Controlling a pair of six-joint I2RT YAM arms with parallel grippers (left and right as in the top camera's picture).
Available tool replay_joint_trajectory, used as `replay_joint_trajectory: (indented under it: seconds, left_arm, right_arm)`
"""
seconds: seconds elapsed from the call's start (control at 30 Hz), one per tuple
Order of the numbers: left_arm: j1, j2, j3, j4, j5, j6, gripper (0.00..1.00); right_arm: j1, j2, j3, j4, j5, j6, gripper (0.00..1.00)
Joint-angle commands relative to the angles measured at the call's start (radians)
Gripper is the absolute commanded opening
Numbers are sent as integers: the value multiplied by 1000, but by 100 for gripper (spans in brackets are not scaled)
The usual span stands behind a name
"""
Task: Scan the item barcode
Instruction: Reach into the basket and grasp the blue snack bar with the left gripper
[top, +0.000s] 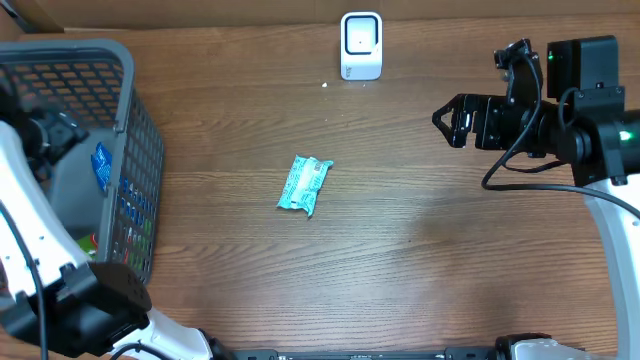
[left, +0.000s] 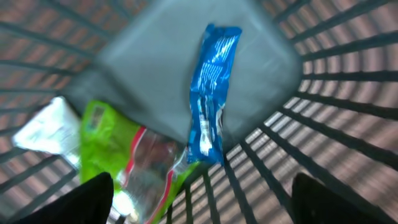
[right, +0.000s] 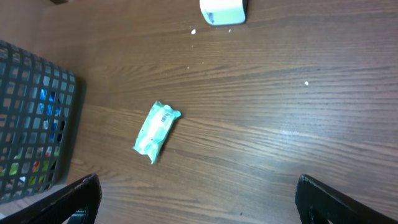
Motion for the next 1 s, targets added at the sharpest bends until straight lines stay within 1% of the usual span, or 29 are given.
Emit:
replay_joint_trajectory:
  seconds: [0.0,0.17,0.2,0.23,0.33,0.4,0.53,0.63,0.73,0.83,0.87,0.97]
  left_arm:
    - [-2,4,-207,124,0,-10,82]
    - [-1,4,-416,326,0,-16,82]
    - [-1,4,-479,393,0,-31,79]
    - [-1,4,-509,427,1,-33,77]
    - [-1,4,-586,520,8,-33,66]
    - [-1,4,-630,566,16,-33,63]
    - [-1,6,-708,643,18,-46,61]
    - [-2,15,-741,676,18,-61,56]
    - [-1,17,-767,693,18,-71,54]
    - [0,17,-773,695,17,-71,41]
    - [0,17,-772,698,18,-71,34]
    - [-1,17,-772,701,18,-78,17]
  right_arm:
    - [5,-2,27,-6,-9,0,100]
    - [5,-2,27,-13,-9,0,100]
    - [5,-2,27,-13,-9,0,100]
    - [5,-2,27,-13,-9,0,100]
    - [5,-2,27,-13,-9,0,100]
    - [5,-2,27,-14,-9,0,100]
    - [5,-2,27,-13,-9,0,100]
    - [5,-2,27,-13,-9,0,100]
    - [5,-2,27,-14,-9,0,100]
    - [5,-2,27,-14,-9,0,100]
    - [5,-2,27,-14,-9,-1,100]
    - [5,-2,27,-14,-8,-1,100]
